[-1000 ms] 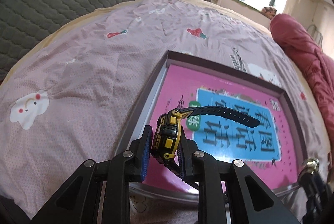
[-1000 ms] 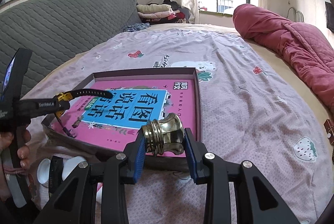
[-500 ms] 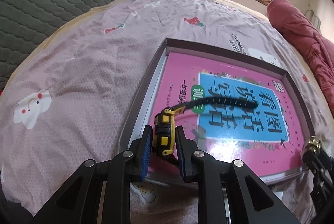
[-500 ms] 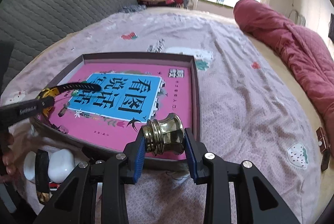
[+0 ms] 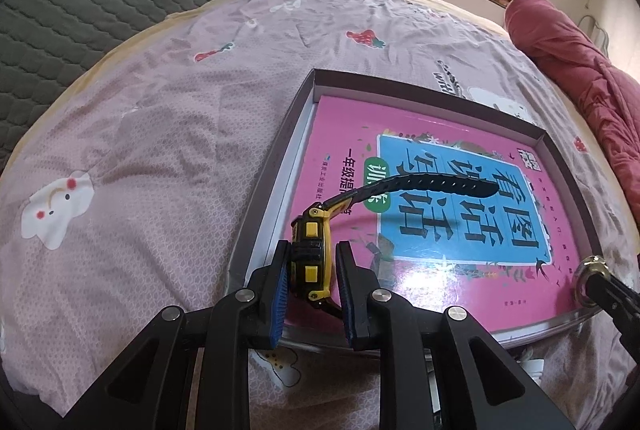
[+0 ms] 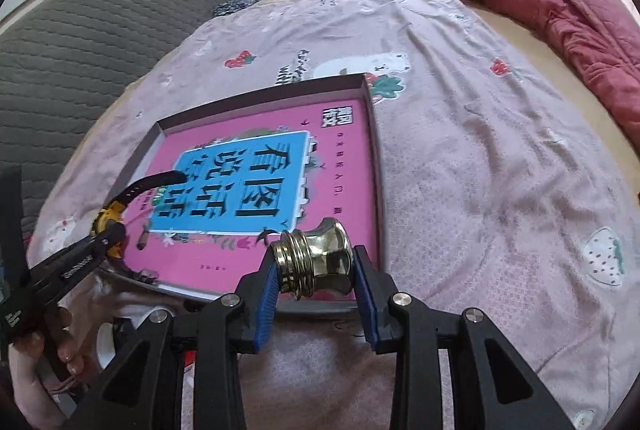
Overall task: Organize rigid objects
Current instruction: 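Carry the watch into the tray with the left gripper while the right carries the brass cup there, then release the watch on the book with the left gripper while the right releases the brass cup in the tray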
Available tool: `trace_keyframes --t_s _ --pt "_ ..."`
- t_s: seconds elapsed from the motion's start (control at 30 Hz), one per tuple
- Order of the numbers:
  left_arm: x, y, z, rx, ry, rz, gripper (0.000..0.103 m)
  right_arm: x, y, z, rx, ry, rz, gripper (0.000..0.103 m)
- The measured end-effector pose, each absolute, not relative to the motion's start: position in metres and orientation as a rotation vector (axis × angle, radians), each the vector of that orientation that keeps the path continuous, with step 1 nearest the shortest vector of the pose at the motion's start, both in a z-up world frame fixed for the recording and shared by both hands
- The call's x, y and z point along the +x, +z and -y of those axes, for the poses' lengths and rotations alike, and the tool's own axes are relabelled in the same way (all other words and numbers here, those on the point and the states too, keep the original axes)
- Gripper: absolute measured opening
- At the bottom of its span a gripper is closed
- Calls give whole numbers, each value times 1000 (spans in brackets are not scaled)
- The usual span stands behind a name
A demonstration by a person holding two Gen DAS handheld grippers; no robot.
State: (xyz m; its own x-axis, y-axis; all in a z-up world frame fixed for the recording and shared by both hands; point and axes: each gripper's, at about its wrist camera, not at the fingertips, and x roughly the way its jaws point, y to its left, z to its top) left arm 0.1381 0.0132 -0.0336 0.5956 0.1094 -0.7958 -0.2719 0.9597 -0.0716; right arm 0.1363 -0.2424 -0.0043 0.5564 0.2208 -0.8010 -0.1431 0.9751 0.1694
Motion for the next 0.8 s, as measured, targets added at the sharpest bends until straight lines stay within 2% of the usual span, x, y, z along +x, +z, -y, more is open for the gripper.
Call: trace_keyframes --t_s 0.37,0.5,0.8 --pt "138 -34 -14 -192 219 -905 23 132 -4 243 60 195 -940 36" --pt "138 -32 -14 -185 220 -894 33 130 -3 243 60 193 -930 36" --pt "134 -23 -14 -170 210 -861 41 124 2 242 36 188 -896 39"
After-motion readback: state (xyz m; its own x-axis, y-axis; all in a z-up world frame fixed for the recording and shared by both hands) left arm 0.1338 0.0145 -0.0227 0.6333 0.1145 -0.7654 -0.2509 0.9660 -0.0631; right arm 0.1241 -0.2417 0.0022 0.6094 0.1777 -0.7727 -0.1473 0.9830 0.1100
